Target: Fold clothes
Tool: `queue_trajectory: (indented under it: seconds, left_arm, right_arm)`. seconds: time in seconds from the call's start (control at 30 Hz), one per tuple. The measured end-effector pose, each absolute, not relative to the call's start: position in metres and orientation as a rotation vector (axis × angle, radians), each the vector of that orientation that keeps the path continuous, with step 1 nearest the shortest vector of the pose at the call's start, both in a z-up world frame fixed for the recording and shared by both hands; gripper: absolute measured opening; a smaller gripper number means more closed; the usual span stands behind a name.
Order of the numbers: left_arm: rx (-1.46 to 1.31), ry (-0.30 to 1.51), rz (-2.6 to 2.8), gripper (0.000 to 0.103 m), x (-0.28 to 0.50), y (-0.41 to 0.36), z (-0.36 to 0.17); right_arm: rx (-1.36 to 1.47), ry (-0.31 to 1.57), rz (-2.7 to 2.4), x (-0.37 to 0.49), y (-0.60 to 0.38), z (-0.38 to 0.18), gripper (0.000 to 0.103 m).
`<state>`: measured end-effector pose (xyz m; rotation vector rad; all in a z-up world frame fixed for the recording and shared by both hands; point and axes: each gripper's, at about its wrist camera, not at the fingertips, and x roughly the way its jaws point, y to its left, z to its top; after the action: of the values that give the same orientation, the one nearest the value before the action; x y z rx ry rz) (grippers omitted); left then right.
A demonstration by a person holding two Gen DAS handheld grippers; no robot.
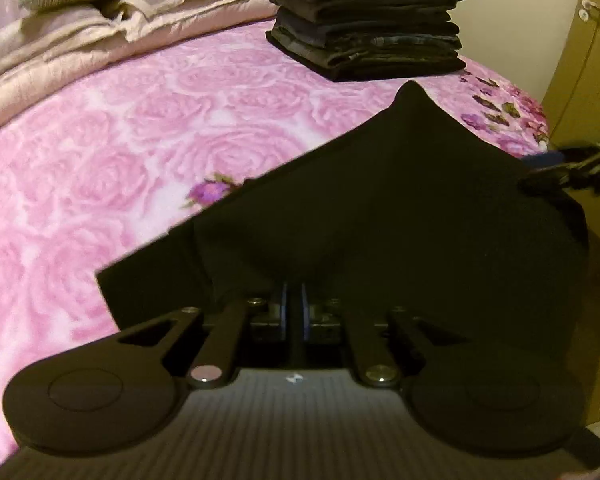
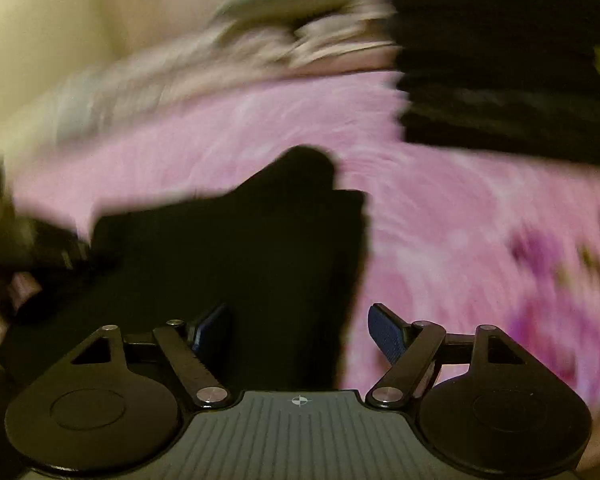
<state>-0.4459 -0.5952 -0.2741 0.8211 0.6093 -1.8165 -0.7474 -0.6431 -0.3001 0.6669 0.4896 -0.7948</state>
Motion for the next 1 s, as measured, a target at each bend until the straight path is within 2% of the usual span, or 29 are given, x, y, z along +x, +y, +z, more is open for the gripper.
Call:
queue_trajectory:
  seconds: [0.23, 0.37, 0.5, 0.63, 0.77, 1.0]
  left_arm:
    - [0.867, 0.541, -1.960, 0.007, -0.493, -0.620, -0.240]
    - [0.901, 0.518, -2.118, 0.010, -0.542, -0.652, -0.237]
    - [0.993, 0.475, -2.149, 0.011, -0.579, -0.677, -0.253]
    - [1.053, 0.445, -2.110, 0.010, -0.594, -0.685, -0.272]
    - [1.010, 0.466, -2.134, 0.009, -0.595, -0.686, -0.281]
    - [0.978, 0.485, -2.132, 0.008, -0.589, -0.689, -0.272]
  right_arm:
    - [0.884, 0.207, -0.683, -0.809, -0.582, -0.329, 0.076]
    - [0.938, 0.187, -0.584, -0.815, -0.599, -0.335, 0.076]
    - [1.114, 0.119, -0.406, -0.822, -0.643, -0.343, 0.076]
    - [1.304, 0.182, -0.191, -0.809, -0.665, -0.362, 0.075]
    - [1.290, 0.237, -0.202, -0.819, -0.639, -0.364, 0.070]
    - [1.145, 0.229, -0.392, -0.824, -0.629, -0.335, 0.070]
